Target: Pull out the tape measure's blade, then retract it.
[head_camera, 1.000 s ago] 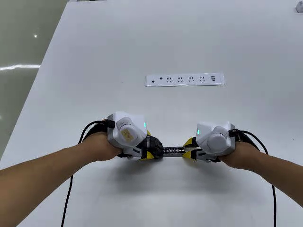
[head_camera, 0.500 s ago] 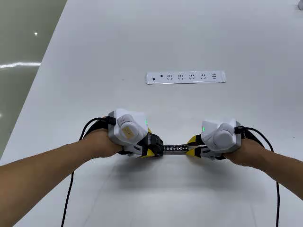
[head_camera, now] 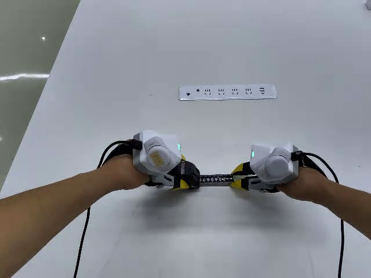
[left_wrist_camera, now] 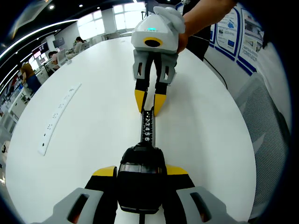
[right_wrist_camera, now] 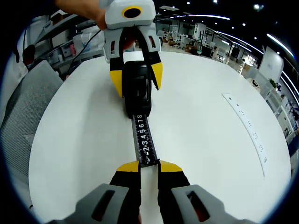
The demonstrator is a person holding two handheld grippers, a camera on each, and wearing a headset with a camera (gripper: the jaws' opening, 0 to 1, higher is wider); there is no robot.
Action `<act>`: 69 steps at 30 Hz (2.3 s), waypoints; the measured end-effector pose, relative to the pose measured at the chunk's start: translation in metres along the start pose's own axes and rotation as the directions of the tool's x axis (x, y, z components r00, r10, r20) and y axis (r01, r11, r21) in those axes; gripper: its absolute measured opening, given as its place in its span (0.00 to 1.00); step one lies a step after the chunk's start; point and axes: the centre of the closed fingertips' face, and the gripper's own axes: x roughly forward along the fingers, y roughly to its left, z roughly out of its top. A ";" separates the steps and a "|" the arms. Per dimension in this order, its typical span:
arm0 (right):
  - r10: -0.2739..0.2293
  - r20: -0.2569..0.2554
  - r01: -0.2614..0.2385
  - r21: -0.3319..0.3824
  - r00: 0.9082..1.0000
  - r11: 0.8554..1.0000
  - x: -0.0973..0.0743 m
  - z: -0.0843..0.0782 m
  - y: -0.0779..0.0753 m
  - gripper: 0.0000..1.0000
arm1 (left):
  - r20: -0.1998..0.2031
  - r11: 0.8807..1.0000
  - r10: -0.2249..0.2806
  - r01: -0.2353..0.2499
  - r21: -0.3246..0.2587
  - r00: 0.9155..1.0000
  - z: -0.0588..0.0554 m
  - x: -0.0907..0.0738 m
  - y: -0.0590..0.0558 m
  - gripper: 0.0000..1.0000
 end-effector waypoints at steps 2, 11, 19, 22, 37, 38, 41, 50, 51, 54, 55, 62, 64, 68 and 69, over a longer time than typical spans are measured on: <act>0.000 0.000 0.000 0.004 1.000 1.000 -0.001 -0.001 0.000 0.11 | -0.001 1.000 0.000 0.000 0.001 1.000 0.000 0.000 0.000 0.34; -0.057 -0.050 0.057 0.005 0.997 0.998 -0.011 -0.013 -0.012 0.00 | 0.002 1.000 -0.005 0.005 -0.012 1.000 -0.001 -0.001 0.001 0.34; -0.034 -0.063 0.038 0.069 0.997 0.997 -0.043 -0.041 -0.014 0.00 | 0.002 1.000 0.004 -0.004 0.000 1.000 -0.001 -0.001 0.002 0.34; -0.033 -0.055 0.037 0.076 0.998 0.996 -0.042 -0.041 -0.015 0.00 | 0.000 1.000 0.001 -0.001 -0.002 1.000 0.000 -0.001 0.002 0.34; -0.031 -0.057 0.034 0.057 0.998 0.998 -0.044 -0.036 -0.015 0.00 | 0.001 1.000 -0.004 0.004 0.000 1.000 0.001 0.001 0.001 0.34; -0.032 -0.057 0.035 0.058 0.998 0.998 -0.044 -0.035 -0.017 0.00 | 0.001 1.000 -0.004 0.004 0.000 1.000 0.001 0.001 0.000 0.34; -0.035 -0.059 0.038 0.058 0.998 0.998 -0.045 -0.036 -0.016 0.00 | 0.002 1.000 -0.004 0.004 0.000 1.000 0.001 0.001 0.000 0.34; -0.037 -0.060 0.041 0.056 0.997 0.998 -0.046 -0.036 -0.015 0.00 | 0.003 1.000 -0.007 0.007 0.001 1.000 0.001 0.002 0.000 0.34; -0.038 -0.060 0.041 0.056 0.997 0.998 -0.046 -0.036 -0.015 0.02 | 0.003 1.000 -0.007 0.007 0.001 1.000 0.001 0.002 0.000 0.35; -0.039 -0.063 0.042 0.054 0.997 0.998 -0.045 -0.036 -0.015 0.05 | 0.003 1.000 -0.008 0.008 0.001 1.000 0.001 0.001 -0.001 0.35; -0.039 -0.063 0.043 0.054 0.997 0.998 -0.045 -0.036 -0.015 0.07 | 0.003 1.000 -0.008 0.008 0.001 1.000 0.001 0.001 -0.001 0.35; -0.031 -0.057 0.032 0.026 0.998 0.999 -0.041 -0.025 -0.012 0.14 | 0.003 1.000 -0.006 0.006 0.001 1.000 0.001 0.001 -0.001 0.35; -0.017 -0.051 0.018 0.016 0.999 1.000 -0.038 -0.019 -0.010 0.17 | 0.003 1.000 -0.007 0.007 0.001 1.000 0.001 0.001 -0.001 0.35; -0.005 -0.042 0.005 -0.007 0.999 1.000 -0.033 -0.012 -0.008 0.19 | 0.003 1.000 -0.008 0.008 0.001 1.000 0.001 0.001 -0.001 0.35; -0.005 -0.042 0.005 -0.008 0.999 1.000 -0.033 -0.012 -0.008 0.20 | 0.003 1.000 -0.008 0.008 0.001 1.000 0.001 0.001 -0.001 0.35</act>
